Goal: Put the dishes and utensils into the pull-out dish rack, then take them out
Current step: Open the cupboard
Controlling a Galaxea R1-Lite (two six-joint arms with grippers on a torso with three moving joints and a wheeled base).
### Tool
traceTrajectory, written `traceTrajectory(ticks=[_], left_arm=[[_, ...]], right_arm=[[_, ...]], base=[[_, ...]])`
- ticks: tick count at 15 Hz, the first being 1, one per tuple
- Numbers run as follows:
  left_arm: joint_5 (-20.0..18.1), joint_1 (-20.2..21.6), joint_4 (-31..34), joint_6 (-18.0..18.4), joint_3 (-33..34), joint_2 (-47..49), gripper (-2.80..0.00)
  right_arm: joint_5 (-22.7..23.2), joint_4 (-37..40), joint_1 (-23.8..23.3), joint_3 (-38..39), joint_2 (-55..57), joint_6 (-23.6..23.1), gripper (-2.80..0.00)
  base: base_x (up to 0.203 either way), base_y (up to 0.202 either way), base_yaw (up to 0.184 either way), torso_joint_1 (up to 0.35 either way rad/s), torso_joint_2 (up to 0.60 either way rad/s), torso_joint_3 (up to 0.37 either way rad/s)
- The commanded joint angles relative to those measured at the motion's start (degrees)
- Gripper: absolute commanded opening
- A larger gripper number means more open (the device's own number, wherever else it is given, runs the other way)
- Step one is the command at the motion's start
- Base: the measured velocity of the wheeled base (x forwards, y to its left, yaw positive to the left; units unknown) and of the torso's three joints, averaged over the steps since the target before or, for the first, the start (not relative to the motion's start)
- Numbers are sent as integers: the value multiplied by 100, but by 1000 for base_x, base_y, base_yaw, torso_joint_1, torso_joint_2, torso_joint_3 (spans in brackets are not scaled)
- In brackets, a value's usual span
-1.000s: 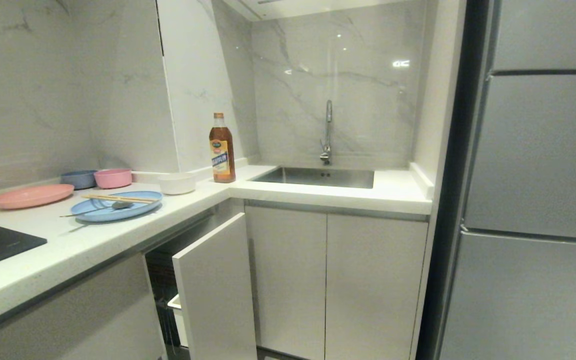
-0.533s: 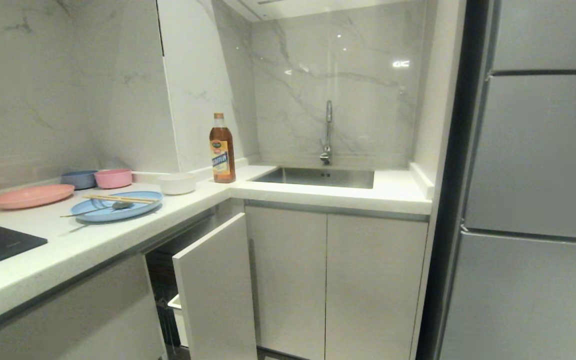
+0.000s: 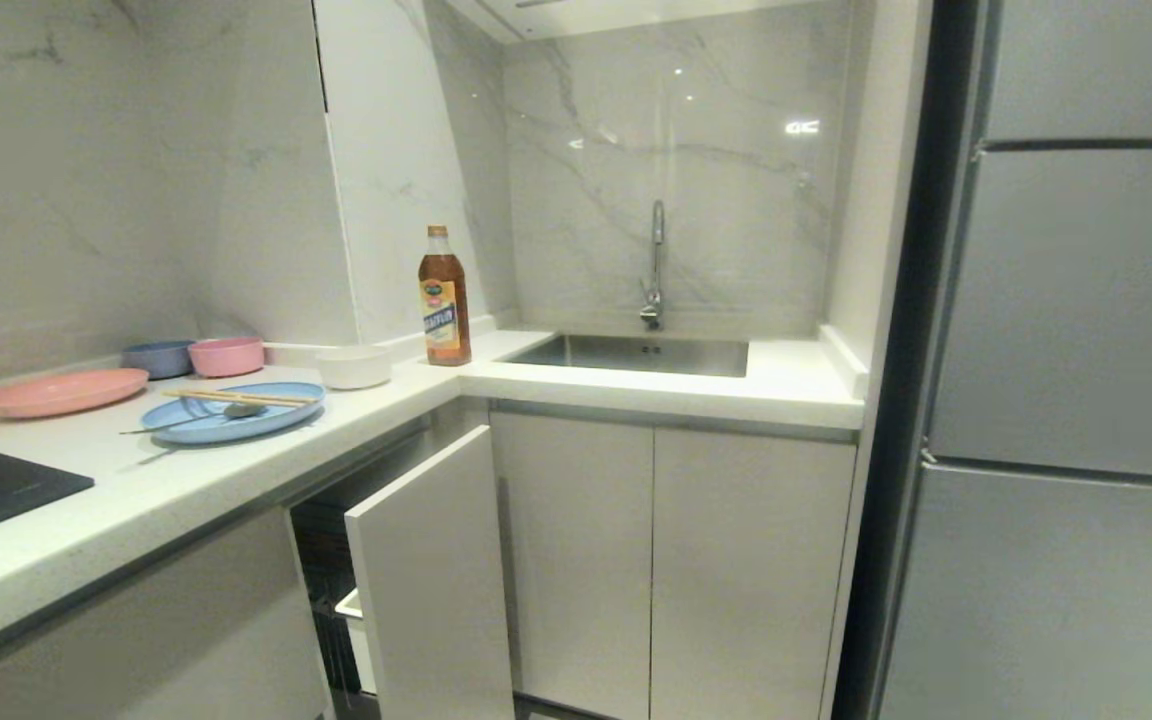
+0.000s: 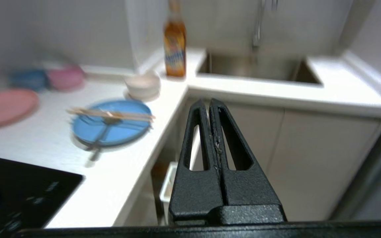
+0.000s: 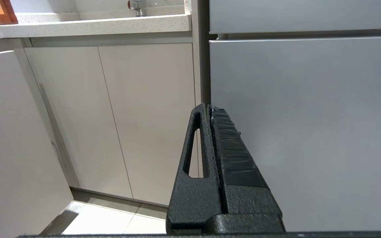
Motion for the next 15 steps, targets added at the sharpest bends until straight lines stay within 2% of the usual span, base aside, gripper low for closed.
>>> traceTrajectory(ticks=[1, 4, 7, 15], left_arm=[[-35, -7, 435, -13, -697, 1358, -280], [-105, 0, 1282, -41, -1743, 2707, -280], [-136, 47, 1723, -40, -2262, 3747, -280], [-112, 147, 1817, -69, -2414, 5388, -280]], right_arm=[[-2, -2, -1, 0, 2, 3, -280], [-2, -2, -1, 0, 2, 3, -280], [-2, -2, -1, 0, 2, 3, -280], [-2, -2, -1, 0, 2, 2, -280]], base=[[0, 0, 0, 0, 0, 0], [0, 0, 0, 0, 0, 0], [0, 0, 0, 0, 0, 0], [0, 0, 0, 0, 0, 0]])
